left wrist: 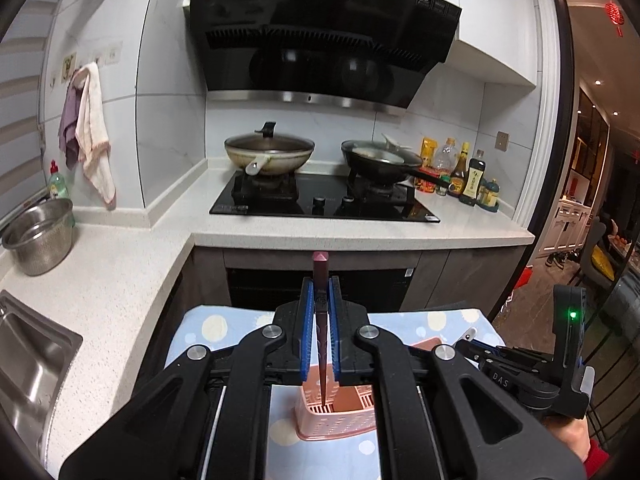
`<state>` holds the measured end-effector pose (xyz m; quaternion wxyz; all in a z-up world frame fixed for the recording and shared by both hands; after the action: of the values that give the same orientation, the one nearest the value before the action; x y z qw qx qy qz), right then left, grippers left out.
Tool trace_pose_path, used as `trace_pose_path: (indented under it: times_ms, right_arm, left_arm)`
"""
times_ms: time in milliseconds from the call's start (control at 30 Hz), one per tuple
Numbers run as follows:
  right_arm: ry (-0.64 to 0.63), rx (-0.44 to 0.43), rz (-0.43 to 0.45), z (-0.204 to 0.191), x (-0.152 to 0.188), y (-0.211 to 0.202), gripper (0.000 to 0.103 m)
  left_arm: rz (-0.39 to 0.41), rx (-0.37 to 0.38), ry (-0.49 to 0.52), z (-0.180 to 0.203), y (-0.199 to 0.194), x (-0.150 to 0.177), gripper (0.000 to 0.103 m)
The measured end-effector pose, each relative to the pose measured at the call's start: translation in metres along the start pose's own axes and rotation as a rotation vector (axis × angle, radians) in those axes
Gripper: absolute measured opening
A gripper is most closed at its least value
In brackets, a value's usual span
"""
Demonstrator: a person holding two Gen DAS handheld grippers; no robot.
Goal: Organize utensils
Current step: 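Carry the chopstick and spoon to the pink holder and lower them in, then open both tools to release the items into the holder and withdraw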
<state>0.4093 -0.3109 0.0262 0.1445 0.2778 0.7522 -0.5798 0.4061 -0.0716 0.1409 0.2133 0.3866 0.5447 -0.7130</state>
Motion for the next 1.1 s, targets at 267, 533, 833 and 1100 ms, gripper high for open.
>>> trace_pose_path:
  times_ms: [267,533,833,1100]
  right_arm:
    - [0.011,0.01,-0.009,-0.002,0.012,0.001,0.014]
    - [-0.019,0.011,0.016,-0.009,0.038,-0.033,0.02]
    - [-0.047,0.02,0.035,-0.016,0.094,-0.083,0.03]
    - [-0.032,0.054,-0.002,-0.011,0.175,-0.113,0.036]
  left_arm:
    - [-0.033,-0.022,-0.025,-0.007,0.008,0.018,0.039]
    - [-0.046,-0.039,-0.054,-0.018,-0.015,0.039,0.049]
    - [-0.094,-0.054,-0.064,-0.021,-0.055,0.087,0.055]
    - [-0.192,-0.067,-0.074,-0.019,-0.083,0.172,0.059]
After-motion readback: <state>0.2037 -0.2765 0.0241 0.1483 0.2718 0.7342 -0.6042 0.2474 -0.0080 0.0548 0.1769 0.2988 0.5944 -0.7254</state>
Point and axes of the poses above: each gripper's, at about its wrist camera, not at the fingertips, and y roughly the way its jaws point, z to its right, x to its underside, the point moved 2 cm from there along y, roughly the way its jaws point, and after that the axes turned 11 degrees about -z, right-handed, at the moved point
